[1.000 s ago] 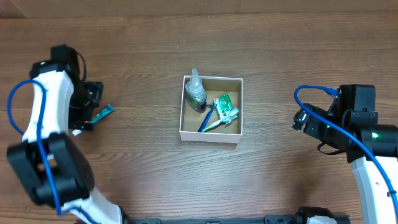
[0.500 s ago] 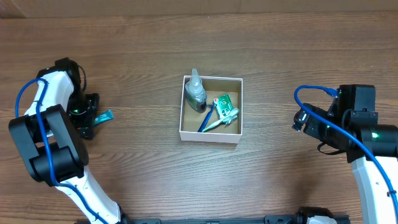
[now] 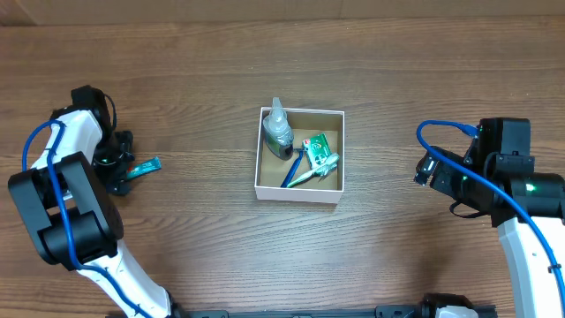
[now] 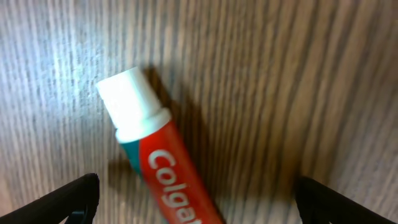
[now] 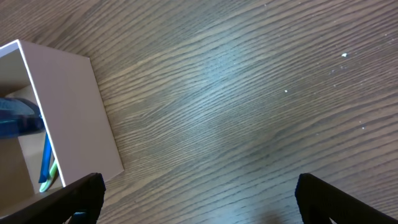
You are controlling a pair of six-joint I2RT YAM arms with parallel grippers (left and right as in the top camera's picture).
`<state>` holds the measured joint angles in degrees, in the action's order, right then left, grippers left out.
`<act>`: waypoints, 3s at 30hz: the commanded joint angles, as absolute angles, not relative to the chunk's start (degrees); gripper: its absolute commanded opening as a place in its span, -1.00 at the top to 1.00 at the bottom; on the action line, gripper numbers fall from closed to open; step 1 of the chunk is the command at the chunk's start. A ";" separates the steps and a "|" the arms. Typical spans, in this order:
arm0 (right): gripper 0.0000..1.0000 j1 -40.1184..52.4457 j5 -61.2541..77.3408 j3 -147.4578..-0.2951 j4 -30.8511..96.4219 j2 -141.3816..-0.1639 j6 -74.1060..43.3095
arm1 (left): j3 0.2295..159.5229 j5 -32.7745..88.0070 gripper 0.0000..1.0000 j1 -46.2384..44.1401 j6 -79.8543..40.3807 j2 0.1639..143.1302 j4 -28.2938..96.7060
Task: Pack container
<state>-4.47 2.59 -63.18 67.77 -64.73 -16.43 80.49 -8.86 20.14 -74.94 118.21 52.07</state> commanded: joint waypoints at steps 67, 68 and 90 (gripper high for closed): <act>-1.00 -3.75 2.68 -69.04 43.22 -68.86 -6.17 | 99.74 -10.52 -1.00 -14.52 -16.97 87.11 54.92; -1.00 -2.90 2.68 -69.04 41.30 -70.54 -3.95 | 99.72 -8.03 -1.00 -11.11 -18.33 87.35 55.20; -1.00 -1.65 3.11 -61.93 49.32 -45.76 -6.26 | 81.01 -2.02 -1.00 0.30 -13.06 64.75 60.80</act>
